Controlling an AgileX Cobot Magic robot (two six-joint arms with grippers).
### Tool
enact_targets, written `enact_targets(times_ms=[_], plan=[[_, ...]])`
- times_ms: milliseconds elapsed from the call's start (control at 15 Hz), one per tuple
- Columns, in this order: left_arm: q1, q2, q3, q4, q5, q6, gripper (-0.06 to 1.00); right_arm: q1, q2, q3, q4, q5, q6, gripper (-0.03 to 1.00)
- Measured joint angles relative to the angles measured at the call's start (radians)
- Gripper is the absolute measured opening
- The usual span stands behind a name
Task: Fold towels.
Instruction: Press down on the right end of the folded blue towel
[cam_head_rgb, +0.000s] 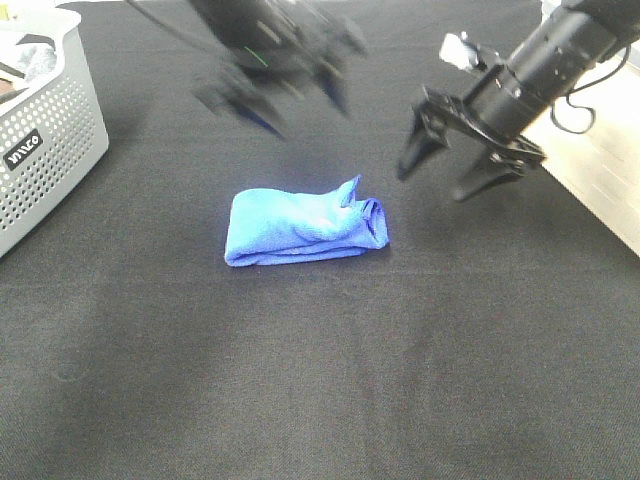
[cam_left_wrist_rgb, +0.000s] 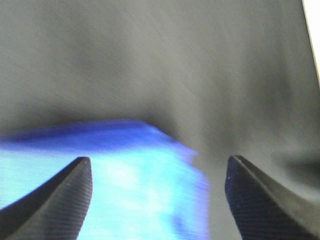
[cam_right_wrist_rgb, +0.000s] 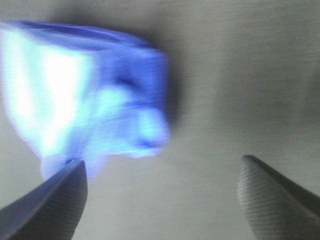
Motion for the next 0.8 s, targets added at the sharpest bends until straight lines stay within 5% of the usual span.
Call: enact_targets(times_ms=[200,467,600,800], plan=[[0.094,-0.074,-0.001,0.146,0.087,0.002,0.71,0.043,-0.011,0.000,0.253,0.031,-0.140,0.77],[0.151,-0.095,-0.006,0.171,0.143,0.011,0.71,0.191,0.003,0.000,0.444,-0.064,-0.244,0.77],[0.151,-0.095,-0.006,0.171,0.144,0.029,0.71,0.210,0.056,0.000,0.524,-0.090,-0.280,0.77],[0.151,-0.095,-0.006,0.169,0.145,0.031,0.71,0.187,0.139,0.000,0.516,-0.095,-0.292,0.77]])
